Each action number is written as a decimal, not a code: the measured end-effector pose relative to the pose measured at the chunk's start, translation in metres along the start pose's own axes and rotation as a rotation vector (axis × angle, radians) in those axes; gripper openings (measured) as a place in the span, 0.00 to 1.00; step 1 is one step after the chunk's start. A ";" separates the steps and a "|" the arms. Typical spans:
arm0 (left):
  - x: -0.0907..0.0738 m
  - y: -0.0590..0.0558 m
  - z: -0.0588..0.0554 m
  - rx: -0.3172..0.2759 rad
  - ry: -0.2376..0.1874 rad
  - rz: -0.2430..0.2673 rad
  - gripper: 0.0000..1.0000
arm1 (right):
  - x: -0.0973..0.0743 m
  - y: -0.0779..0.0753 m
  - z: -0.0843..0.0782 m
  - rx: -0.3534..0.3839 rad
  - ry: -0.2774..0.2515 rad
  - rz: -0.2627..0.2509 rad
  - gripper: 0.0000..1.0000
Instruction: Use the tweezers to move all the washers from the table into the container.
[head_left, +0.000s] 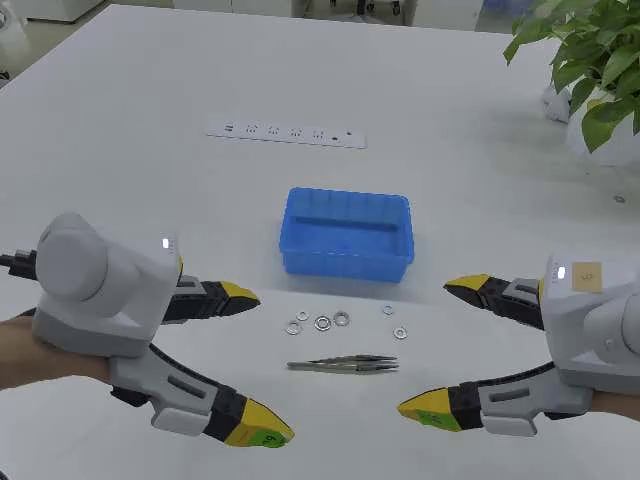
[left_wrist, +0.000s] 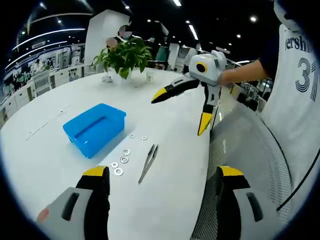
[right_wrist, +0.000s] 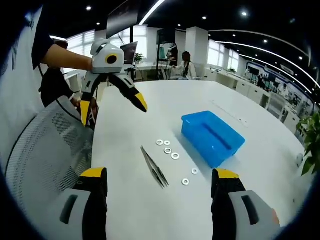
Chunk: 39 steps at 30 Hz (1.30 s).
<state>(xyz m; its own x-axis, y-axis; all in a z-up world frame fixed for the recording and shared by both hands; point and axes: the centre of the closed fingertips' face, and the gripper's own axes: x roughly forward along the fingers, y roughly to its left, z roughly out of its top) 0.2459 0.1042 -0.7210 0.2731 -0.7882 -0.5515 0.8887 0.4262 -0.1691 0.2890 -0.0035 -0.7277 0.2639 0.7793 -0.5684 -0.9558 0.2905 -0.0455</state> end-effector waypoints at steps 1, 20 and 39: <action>0.000 0.000 0.000 0.000 0.000 0.000 0.92 | 0.000 0.000 0.000 0.001 -0.001 -0.001 0.85; 0.004 0.003 0.002 0.012 0.004 -0.009 0.91 | -0.004 -0.005 -0.003 0.004 0.007 -0.015 0.85; 0.009 0.007 -0.006 0.022 0.035 -0.016 0.87 | 0.002 -0.004 -0.012 -0.054 0.048 0.005 0.80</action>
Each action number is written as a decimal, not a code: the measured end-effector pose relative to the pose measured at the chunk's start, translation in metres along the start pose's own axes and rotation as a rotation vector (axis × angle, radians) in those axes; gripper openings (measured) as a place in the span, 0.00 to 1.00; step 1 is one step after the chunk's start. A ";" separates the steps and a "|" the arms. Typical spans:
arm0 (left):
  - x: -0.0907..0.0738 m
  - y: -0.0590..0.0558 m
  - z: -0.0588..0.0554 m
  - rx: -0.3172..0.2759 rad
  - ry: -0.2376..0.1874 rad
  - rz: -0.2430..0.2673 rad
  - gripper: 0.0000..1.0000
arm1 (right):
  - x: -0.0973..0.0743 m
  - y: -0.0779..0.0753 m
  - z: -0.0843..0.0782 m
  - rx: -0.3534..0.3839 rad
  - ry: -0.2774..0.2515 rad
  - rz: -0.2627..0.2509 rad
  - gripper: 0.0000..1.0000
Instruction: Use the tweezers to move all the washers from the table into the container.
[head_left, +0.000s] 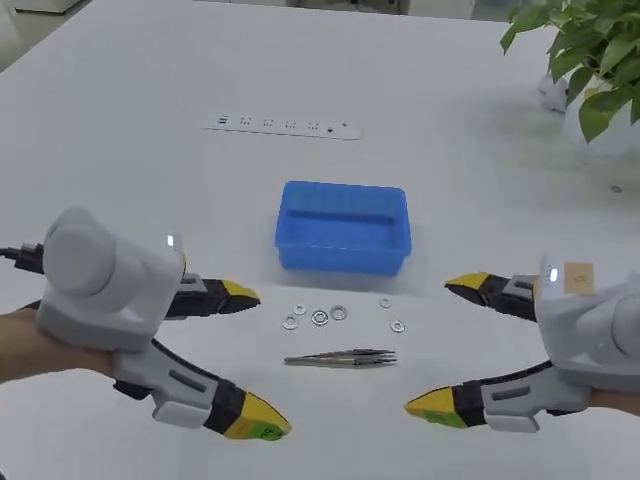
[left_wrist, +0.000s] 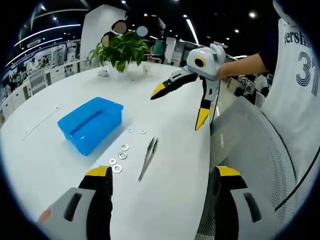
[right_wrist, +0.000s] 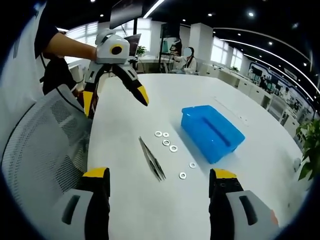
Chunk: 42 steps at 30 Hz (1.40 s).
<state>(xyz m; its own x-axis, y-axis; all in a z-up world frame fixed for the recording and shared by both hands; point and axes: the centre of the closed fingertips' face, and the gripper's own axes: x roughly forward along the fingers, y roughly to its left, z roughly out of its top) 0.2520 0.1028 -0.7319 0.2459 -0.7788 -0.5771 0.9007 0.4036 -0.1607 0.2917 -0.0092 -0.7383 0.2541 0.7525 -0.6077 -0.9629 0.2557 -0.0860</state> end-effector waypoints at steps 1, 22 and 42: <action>0.001 0.001 -0.001 0.018 0.008 0.001 0.87 | 0.000 0.001 0.002 -0.012 -0.015 0.010 0.76; 0.030 0.025 -0.002 0.119 0.047 0.002 0.73 | 0.027 -0.003 -0.007 -0.015 0.027 0.081 0.64; 0.062 0.040 -0.027 0.142 0.121 -0.020 0.51 | 0.065 0.002 -0.021 -0.056 0.106 0.190 0.41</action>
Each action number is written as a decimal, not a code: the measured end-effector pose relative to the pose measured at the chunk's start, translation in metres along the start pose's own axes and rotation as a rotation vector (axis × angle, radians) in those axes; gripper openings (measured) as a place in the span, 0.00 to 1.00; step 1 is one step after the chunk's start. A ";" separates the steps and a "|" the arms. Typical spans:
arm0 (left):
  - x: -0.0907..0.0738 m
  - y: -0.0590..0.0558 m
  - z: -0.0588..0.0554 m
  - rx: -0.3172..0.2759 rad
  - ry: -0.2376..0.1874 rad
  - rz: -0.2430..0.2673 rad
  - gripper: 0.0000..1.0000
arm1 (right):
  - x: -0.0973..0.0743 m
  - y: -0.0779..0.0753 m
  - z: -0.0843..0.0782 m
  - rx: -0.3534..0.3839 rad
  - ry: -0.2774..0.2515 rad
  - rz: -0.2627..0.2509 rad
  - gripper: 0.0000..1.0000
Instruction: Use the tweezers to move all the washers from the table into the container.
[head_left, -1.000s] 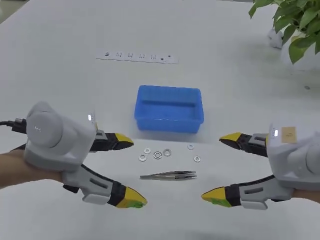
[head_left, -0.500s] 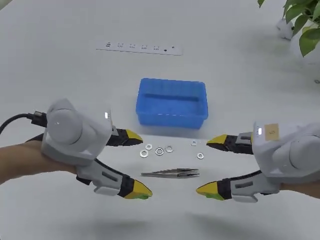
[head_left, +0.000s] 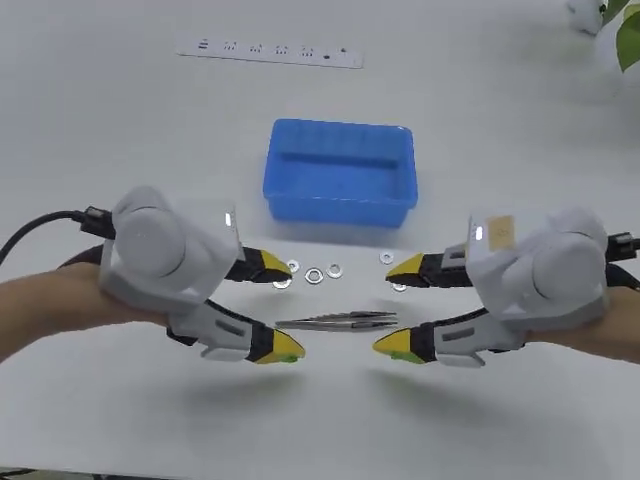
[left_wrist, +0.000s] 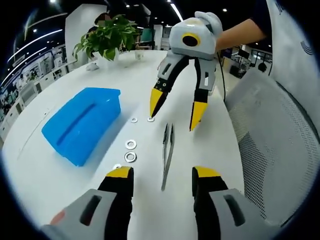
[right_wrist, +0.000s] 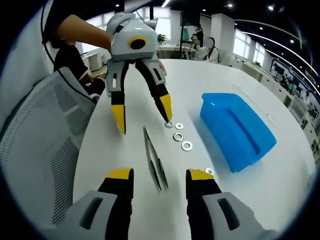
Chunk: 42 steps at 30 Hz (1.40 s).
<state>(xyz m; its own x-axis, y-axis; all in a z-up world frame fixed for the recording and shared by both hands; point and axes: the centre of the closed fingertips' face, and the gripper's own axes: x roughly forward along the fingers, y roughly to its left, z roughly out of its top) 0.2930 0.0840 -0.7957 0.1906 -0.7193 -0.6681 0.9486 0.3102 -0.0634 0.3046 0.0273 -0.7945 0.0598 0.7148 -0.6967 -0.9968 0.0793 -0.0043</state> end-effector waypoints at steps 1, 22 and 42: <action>0.001 0.000 -0.001 -0.001 0.001 -0.001 0.49 | 0.002 0.000 0.000 0.005 0.001 0.006 0.39; 0.008 0.000 -0.011 0.023 0.045 -0.029 0.28 | 0.028 0.016 0.000 -0.103 0.060 0.116 0.18; 0.019 0.001 -0.005 0.062 0.082 -0.039 0.19 | 0.030 0.009 0.009 -0.183 0.050 0.054 0.07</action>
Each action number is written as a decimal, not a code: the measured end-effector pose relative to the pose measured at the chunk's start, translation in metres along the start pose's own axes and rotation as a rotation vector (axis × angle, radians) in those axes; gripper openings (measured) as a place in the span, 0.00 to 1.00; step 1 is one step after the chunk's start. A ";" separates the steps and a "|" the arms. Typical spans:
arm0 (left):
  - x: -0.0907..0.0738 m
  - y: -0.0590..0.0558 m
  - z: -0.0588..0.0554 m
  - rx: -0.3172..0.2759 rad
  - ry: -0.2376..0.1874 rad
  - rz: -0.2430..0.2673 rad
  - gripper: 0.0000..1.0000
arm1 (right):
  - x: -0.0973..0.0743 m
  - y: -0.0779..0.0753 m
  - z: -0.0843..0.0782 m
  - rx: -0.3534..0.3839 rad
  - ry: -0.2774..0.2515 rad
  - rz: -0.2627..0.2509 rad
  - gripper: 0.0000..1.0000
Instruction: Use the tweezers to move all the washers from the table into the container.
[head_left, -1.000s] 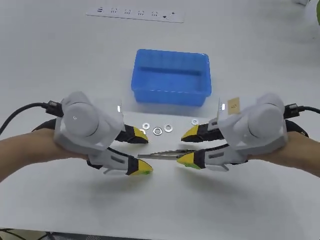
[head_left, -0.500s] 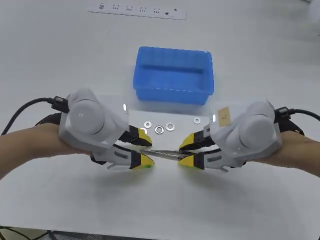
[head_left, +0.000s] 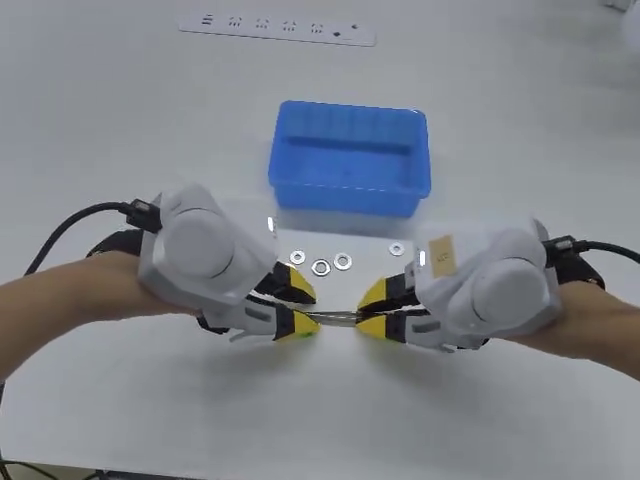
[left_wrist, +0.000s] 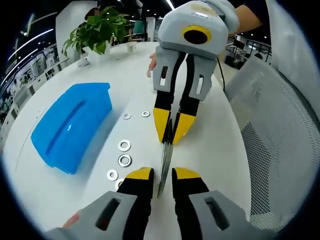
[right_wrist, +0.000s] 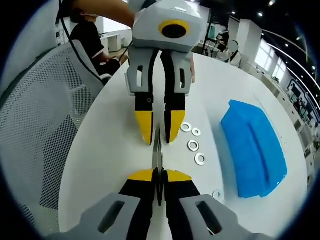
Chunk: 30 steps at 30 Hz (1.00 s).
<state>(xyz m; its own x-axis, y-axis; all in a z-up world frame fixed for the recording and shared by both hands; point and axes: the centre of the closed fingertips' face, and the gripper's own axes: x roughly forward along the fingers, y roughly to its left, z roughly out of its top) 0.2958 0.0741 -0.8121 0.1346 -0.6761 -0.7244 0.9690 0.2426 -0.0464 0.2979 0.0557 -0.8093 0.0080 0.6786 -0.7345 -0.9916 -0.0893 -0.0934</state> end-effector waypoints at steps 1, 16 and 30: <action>0.000 0.000 0.000 0.000 0.001 0.000 0.19 | -0.001 -0.002 0.005 0.013 -0.024 -0.006 0.07; 0.000 0.000 0.000 0.058 0.038 0.006 0.08 | -0.007 -0.001 0.016 -0.003 -0.060 -0.011 0.07; -0.026 -0.013 0.020 0.057 -0.018 -0.009 0.08 | -0.006 0.006 0.017 -0.069 -0.061 -0.008 0.07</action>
<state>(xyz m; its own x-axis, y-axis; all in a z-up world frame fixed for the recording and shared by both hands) 0.2840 0.0746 -0.7790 0.1291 -0.6903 -0.7119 0.9804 0.1966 -0.0127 0.2896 0.0638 -0.7941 0.0056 0.7222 -0.6916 -0.9802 -0.1328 -0.1467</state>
